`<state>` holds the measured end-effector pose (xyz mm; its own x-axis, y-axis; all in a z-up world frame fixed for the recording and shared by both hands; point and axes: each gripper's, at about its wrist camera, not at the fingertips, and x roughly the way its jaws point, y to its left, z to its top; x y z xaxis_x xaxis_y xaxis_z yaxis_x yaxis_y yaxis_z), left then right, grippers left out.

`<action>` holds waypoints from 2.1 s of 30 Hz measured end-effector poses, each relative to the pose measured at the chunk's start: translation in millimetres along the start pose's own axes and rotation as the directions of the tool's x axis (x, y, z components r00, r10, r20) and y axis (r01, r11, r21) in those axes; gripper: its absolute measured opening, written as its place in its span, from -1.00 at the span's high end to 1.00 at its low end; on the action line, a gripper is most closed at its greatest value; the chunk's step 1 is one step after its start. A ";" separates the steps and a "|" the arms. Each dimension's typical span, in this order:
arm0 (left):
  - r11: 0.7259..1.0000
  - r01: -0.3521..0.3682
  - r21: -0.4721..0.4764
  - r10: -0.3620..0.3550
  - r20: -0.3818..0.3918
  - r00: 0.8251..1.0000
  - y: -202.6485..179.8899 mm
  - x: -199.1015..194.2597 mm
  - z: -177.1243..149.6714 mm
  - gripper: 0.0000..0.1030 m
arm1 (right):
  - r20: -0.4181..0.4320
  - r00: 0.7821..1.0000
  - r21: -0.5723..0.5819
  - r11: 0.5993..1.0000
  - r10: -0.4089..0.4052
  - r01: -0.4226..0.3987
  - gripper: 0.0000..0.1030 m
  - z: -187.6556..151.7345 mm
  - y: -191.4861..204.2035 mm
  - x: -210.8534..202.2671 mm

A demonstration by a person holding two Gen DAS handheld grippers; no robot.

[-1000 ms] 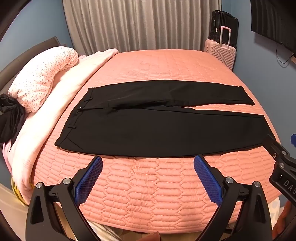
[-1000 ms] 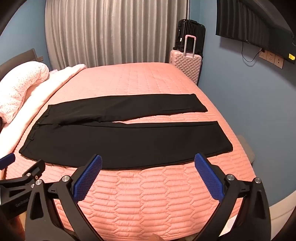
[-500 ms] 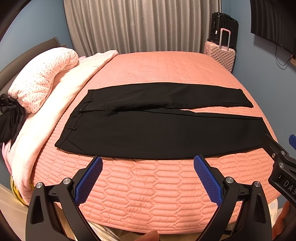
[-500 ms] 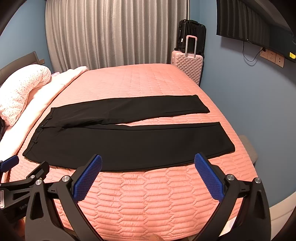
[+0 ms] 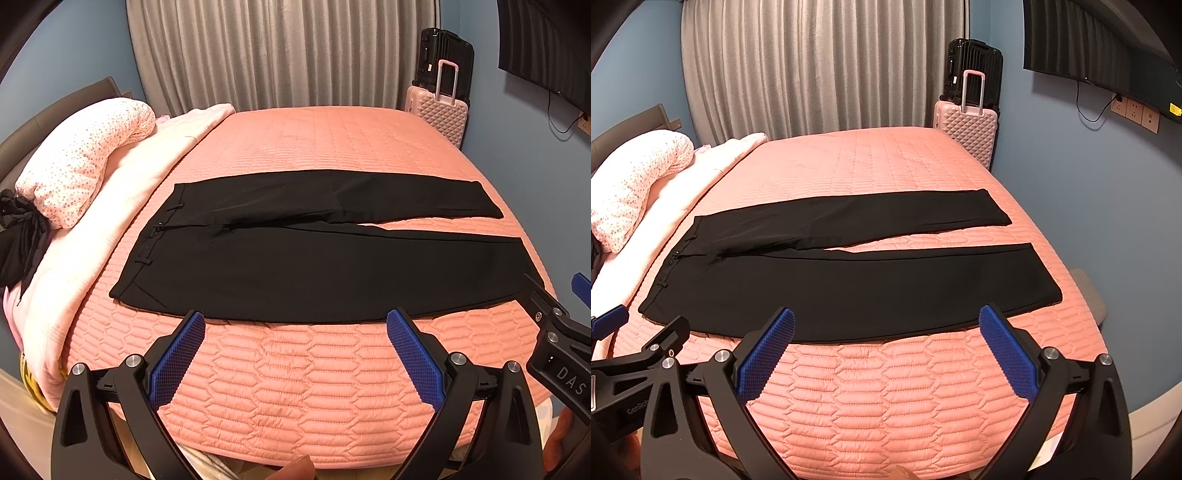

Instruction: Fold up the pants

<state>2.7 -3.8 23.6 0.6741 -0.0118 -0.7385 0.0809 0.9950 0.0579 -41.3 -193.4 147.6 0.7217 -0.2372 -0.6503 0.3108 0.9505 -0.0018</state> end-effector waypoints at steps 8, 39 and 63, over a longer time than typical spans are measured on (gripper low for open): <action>1.000 0.003 0.006 -0.003 0.000 1.000 -2.3 -1.2 2.0 -0.89 | 0.001 1.000 0.002 1.000 0.004 -0.004 -0.91 1.3 0.6 -1.7; 1.000 0.007 0.008 -0.008 0.008 1.000 -5.2 -4.4 6.2 -0.89 | 0.007 1.000 0.011 1.000 0.011 -0.011 -0.91 3.2 -0.9 -4.4; 1.000 0.009 0.010 -0.009 0.013 1.000 -8.2 -8.3 5.6 -0.89 | 0.009 1.000 0.016 1.000 0.012 -0.012 -0.91 3.6 0.4 -5.0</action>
<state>0.5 -12.5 33.0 0.6828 -0.0223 -0.7303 0.0945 0.9938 0.0581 -42.5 -192.6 153.6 0.7310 -0.2276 -0.6433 0.3117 0.9500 0.0180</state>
